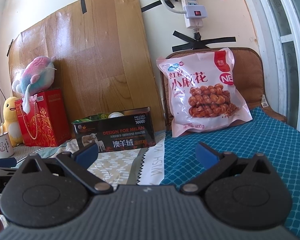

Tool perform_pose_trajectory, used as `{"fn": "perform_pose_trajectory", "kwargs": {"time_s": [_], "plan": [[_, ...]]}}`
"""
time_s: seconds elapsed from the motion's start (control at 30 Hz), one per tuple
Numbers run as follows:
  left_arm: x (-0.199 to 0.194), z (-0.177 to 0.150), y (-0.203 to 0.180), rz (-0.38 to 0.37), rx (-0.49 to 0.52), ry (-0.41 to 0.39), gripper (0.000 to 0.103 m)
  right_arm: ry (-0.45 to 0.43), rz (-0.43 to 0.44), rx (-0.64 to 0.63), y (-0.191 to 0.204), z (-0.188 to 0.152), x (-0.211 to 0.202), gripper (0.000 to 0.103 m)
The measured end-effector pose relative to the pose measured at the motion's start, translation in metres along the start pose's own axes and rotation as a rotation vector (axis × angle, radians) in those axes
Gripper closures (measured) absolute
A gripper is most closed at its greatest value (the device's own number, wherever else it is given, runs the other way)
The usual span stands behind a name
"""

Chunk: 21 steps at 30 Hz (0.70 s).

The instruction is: Organize snacks

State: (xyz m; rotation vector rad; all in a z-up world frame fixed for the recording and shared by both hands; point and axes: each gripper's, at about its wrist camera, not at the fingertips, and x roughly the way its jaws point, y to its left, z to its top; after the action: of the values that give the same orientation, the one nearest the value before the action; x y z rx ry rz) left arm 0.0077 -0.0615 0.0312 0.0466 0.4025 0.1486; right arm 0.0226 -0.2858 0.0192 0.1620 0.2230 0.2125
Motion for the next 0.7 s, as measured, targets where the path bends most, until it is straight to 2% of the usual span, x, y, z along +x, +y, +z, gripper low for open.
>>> {"fn": "perform_pose_trajectory", "kwargs": {"time_s": [0.7], "plan": [[-0.0018, 0.0003, -0.0028, 0.016, 0.024, -0.005, 0.0, -0.001, 0.025, -0.001, -0.0005, 0.0015, -0.0017, 0.0]]}}
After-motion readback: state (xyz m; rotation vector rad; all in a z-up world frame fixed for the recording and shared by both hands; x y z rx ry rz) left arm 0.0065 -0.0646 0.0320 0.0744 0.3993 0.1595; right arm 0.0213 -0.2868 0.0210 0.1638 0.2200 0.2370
